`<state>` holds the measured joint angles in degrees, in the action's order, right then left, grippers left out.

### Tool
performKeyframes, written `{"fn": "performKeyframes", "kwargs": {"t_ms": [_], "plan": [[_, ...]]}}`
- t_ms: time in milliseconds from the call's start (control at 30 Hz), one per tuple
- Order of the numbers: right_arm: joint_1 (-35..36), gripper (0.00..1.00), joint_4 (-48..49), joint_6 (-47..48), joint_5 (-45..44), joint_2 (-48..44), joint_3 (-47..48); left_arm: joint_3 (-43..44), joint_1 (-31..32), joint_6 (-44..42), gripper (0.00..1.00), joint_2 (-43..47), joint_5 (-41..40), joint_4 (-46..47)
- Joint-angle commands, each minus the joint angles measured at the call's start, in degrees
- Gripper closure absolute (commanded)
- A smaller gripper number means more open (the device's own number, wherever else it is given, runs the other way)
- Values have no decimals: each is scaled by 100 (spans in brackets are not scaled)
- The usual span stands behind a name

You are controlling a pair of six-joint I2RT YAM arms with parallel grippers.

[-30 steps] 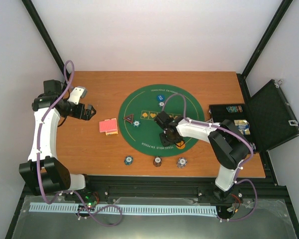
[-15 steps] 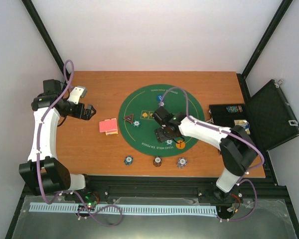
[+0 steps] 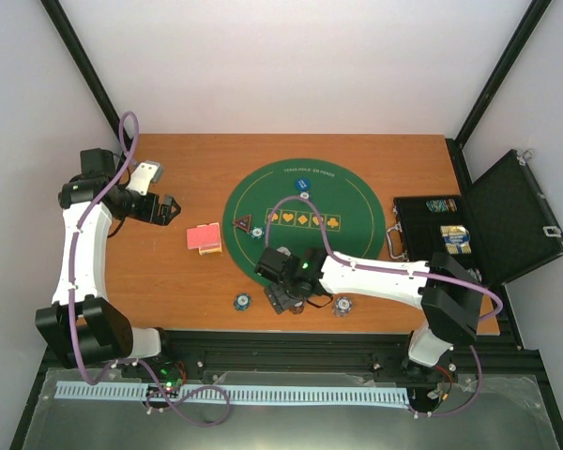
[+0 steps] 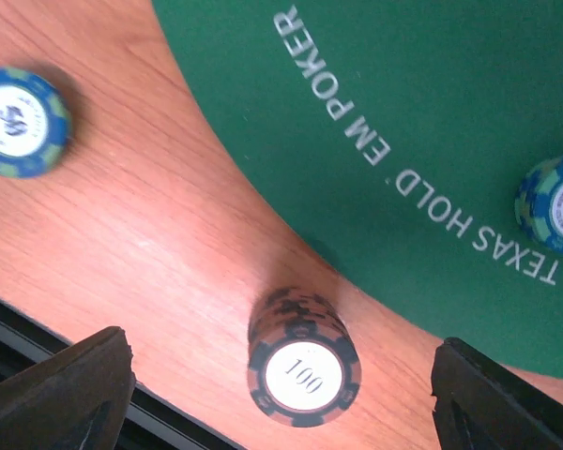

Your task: Distribute texas hold em gaming equipment

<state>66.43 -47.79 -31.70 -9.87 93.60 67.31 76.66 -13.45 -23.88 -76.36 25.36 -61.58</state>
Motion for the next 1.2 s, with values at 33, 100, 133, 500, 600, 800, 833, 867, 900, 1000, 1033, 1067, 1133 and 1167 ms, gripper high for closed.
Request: {"fn": "performKeyframes", "kwargs": {"t_ms": [33, 100, 133, 500, 600, 800, 833, 867, 900, 1000, 1033, 1067, 1133, 1167], "plan": [[2, 13, 32, -222, 59, 33, -306, 237, -44, -75, 0, 120, 95, -139], [1, 14, 66, -203, 100, 87, -372, 248, -43, -77, 0, 121, 92, -135], [3, 14, 82, -190, 126, 110, -409, 251, -51, -75, 0, 122, 101, -135], [-8, 28, 306, -183, 187, 209, -651, 207, -48, -78, 0, 129, 64, -126], [-25, 30, 321, -164, 187, 261, -660, 209, -45, -84, 0, 141, 59, -126], [-92, 35, 358, -128, 178, 253, -695, 234, -45, -66, 0, 131, 44, -117], [-105, 36, 365, -118, 183, 250, -707, 241, -44, -61, 0, 126, 38, -117], [-126, 37, 367, -111, 181, 237, -722, 244, -48, -53, 0, 122, 42, -117], [-142, 38, 367, -96, 179, 227, -730, 259, -52, -51, 0, 119, 45, -117], [-155, 41, 368, -91, 177, 204, -724, 264, -48, -44, 0, 117, 56, -117], [-157, 43, 367, -90, 185, 195, -720, 257, -46, -46, 0, 113, 53, -118], [-159, 43, 367, -84, 187, 194, -719, 261, -51, -44, 0, 112, 44, -117], [-165, 45, 367, -82, 190, 200, -719, 247, -45, -47, 0, 104, 24, -116], [-166, 46, 377, -82, 202, 200, -720, 245, -47, -46, 0, 104, 27, -109]]}}
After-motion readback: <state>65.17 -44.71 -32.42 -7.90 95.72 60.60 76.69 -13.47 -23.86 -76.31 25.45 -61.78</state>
